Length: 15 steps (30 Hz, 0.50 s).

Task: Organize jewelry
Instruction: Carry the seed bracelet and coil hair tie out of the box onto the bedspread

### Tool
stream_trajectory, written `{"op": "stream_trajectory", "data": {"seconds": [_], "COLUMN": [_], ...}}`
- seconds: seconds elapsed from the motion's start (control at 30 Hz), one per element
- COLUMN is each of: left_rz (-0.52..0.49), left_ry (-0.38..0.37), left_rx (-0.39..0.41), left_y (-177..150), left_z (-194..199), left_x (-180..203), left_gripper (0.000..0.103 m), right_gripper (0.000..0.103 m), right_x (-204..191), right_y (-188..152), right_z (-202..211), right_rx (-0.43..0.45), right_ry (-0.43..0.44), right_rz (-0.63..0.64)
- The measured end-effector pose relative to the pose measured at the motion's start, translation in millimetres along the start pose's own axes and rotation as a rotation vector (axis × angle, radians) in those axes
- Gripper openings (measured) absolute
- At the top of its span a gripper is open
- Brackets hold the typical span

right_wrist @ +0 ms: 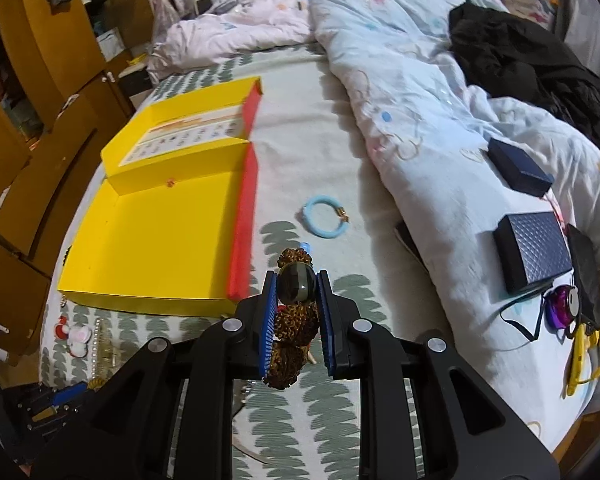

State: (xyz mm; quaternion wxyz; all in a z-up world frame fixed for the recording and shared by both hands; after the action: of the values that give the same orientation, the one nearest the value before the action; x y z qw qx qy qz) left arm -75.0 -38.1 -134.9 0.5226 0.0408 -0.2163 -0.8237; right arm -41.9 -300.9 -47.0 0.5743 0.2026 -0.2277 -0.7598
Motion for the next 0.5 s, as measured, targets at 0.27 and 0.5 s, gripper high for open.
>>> {"op": "stream_trajectory", "data": {"seconds": [0.27,0.5], "left_rz": [-0.030,-0.015], "left_ry": [0.028,0.100], "left_rx": [-0.034,-0.067], "left_y": [-15,-17], "left_z": [-18,-39], "left_x": [4,-12], "left_gripper": [0.010,0.010], "right_gripper": [0.020,0.020], "right_x": [19,45], "right_y": [-11,-28], "right_z": [-36,-64], "right_rx": [-0.060,-0.135], "right_ry": [0.005,-0.023], "right_rz": [-0.041,-0.093]}}
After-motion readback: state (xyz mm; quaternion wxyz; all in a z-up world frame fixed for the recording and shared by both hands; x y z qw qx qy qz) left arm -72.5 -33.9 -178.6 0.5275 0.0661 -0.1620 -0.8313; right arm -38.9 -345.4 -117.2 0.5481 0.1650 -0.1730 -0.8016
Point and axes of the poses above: each gripper's, at about its wrist camera, not at the fingertips, and z roughly against the way its jaws point, x to its right, y to its top, the point moved 9 cm from there along -z, roughly the way its jaws point, and after that the axes turned 3 degrees about z, right-handed, at the moved point
